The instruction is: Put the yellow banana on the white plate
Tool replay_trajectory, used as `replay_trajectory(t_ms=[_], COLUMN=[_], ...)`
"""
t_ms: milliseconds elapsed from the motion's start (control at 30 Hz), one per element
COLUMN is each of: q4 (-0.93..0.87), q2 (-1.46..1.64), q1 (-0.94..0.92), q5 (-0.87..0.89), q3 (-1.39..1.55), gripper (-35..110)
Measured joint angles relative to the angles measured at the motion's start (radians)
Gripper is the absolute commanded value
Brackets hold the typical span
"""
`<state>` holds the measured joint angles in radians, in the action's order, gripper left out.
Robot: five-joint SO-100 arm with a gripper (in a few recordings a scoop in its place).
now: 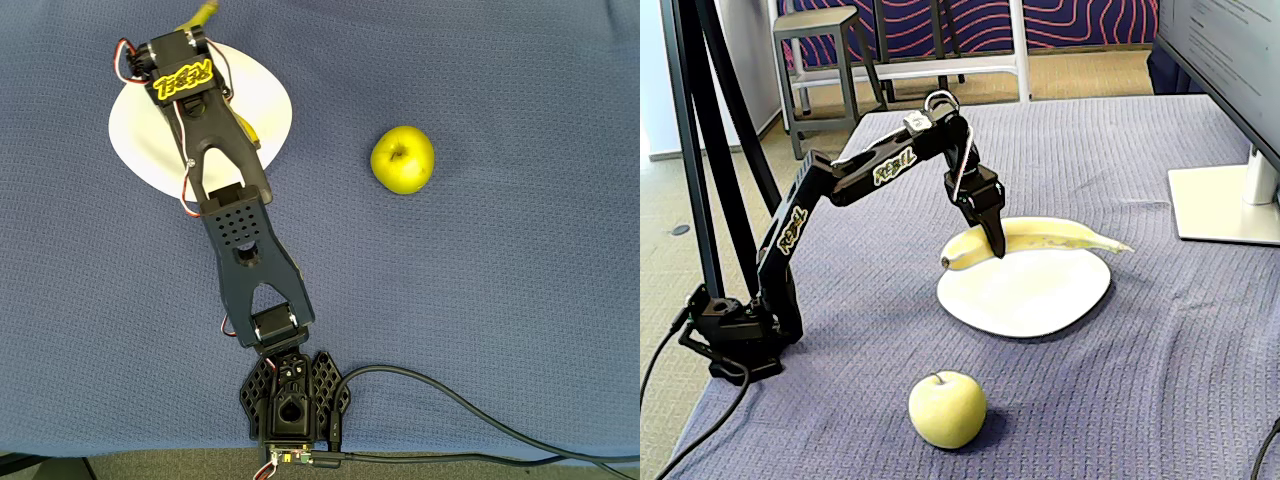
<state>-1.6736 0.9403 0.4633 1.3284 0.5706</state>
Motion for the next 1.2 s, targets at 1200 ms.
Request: replay_trajectory(t_ms=[1200], q4=[0.103], q2=[-0.097], q1=[-0.020], q5=[-0.290], q3=[0.074], gripper=[0])
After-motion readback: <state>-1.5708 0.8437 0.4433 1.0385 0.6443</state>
